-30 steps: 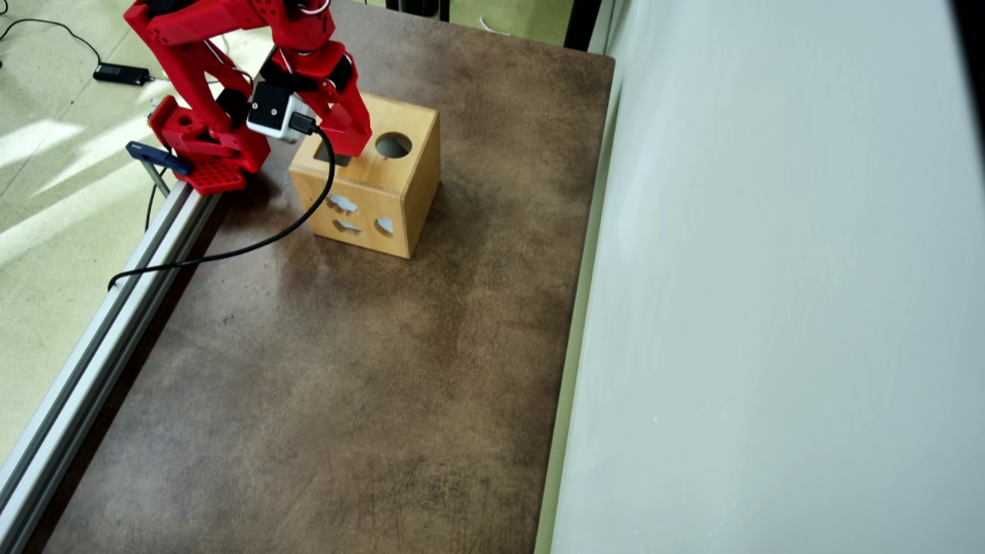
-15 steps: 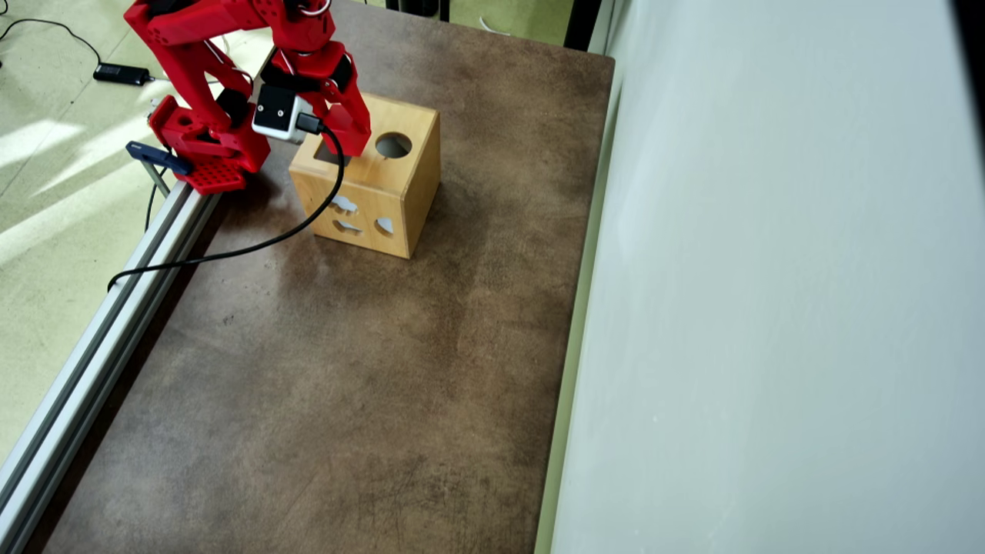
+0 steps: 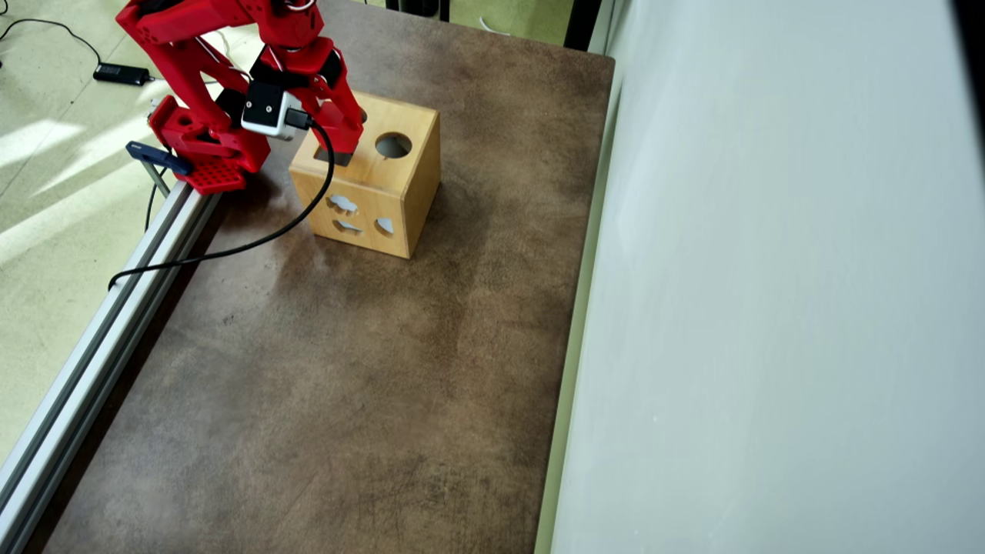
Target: Pick and place the red cube on the square hole
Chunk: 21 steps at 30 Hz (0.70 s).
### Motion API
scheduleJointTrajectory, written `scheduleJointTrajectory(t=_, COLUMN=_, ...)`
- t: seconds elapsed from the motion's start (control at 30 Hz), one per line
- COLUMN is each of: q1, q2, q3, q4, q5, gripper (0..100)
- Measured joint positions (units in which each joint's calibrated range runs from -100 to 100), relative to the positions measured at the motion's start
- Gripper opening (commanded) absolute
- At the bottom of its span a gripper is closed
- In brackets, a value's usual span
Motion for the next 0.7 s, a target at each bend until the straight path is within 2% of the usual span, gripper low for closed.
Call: scheduleJointTrajectory(t=0.7, q1=0.0, q2=0.0, q3=1.72, q4=0.0, q5=0.39, gripper=1)
